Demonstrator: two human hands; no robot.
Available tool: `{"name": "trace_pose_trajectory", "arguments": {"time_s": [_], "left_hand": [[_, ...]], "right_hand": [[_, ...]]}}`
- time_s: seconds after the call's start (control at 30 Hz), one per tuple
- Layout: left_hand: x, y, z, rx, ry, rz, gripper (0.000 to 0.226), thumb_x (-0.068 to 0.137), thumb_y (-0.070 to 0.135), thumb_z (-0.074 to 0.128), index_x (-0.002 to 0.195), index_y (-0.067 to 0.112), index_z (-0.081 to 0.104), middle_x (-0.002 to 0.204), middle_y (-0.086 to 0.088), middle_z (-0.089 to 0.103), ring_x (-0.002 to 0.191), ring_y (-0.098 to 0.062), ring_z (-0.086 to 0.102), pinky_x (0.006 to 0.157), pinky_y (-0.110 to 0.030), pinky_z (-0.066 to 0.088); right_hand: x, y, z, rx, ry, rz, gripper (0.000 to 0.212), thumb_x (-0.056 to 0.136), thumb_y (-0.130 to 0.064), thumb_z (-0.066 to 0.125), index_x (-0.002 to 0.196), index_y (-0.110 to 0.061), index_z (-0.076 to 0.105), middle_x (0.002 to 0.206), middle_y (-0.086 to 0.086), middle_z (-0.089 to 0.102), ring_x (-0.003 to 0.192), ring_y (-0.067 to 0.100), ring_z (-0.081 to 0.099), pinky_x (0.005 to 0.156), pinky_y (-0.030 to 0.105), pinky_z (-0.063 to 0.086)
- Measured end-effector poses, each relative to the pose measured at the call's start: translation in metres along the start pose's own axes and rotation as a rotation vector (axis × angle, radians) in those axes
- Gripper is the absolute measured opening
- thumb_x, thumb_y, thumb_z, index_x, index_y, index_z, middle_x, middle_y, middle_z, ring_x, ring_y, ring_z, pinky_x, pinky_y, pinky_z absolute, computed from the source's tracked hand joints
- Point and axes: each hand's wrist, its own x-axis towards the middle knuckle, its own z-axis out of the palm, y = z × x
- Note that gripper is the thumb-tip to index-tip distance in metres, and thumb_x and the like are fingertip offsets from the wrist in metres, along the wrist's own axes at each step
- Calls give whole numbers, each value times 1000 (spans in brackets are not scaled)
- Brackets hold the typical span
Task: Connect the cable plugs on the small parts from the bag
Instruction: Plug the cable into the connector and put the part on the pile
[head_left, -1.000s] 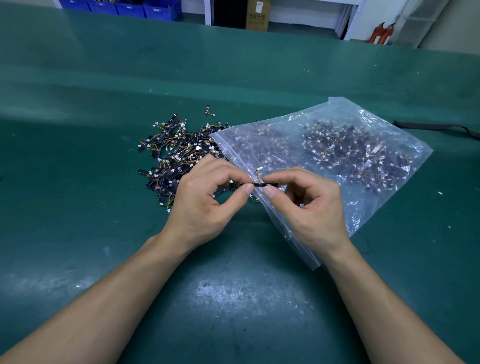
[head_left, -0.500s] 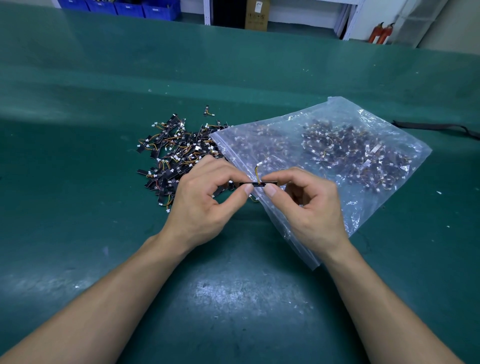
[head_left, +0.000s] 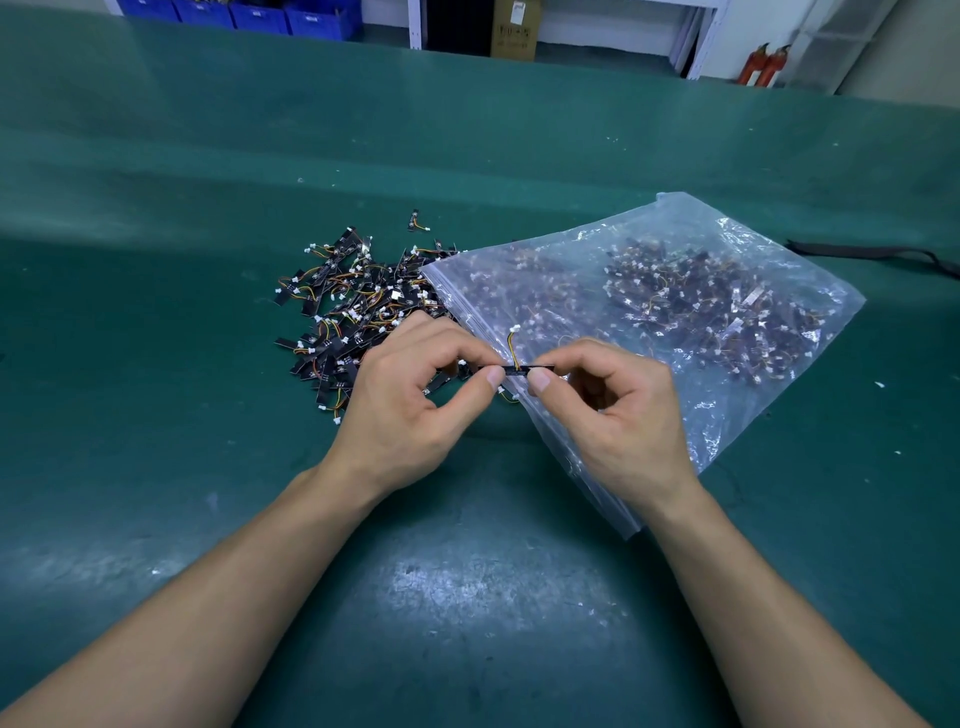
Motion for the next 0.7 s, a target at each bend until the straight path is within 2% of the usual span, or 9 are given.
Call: {"name": "trace_pose_trajectory", "arguments": {"time_s": [0.17, 0.3, 0.43, 0.57, 0.7], "left_hand": [[0, 0, 0, 3, -9, 11, 9, 90, 15, 66, 82, 12, 71, 79, 4, 67, 75, -27, 56, 71, -39, 45], [0, -1, 0, -15, -23, -11, 9, 89, 17, 66, 85, 12, 71, 82, 5, 68, 78, -24, 57, 72, -39, 47], [0, -1, -1, -35, -35, -25, 11, 89, 22, 65, 90, 14, 73, 86, 6, 69, 80, -23, 58, 72, -36, 47], [0, -2, 1, -23, -8, -21, 10, 90, 20, 66, 85, 14, 72, 80, 5, 66, 75, -27, 56, 67, -38, 45], [0, -2, 1, -21, 7, -17, 9, 90, 18, 66, 85, 14, 72, 78, 3, 66, 74, -26, 56, 67, -36, 45]], "right_hand": [[-1, 1, -1, 17, -7, 18, 6, 87, -18, 71, 85, -21, 75, 65, -19, 61, 50, 5, 43, 54, 12, 33], [-1, 3, 0, -5, -13, 27, 9, 89, -17, 70, 82, -16, 75, 70, -7, 68, 53, 12, 49, 55, 21, 39], [0, 3, 1, -19, -7, 10, 9, 90, -18, 70, 83, -15, 75, 71, -5, 68, 55, 17, 52, 55, 26, 41], [-2, 2, 0, 8, -12, 20, 6, 88, -17, 71, 84, -17, 75, 67, -16, 63, 51, 5, 45, 55, 15, 35], [-2, 1, 1, 15, -14, 16, 6, 87, -17, 72, 86, -22, 75, 65, -19, 60, 50, 4, 42, 54, 11, 32]]}}
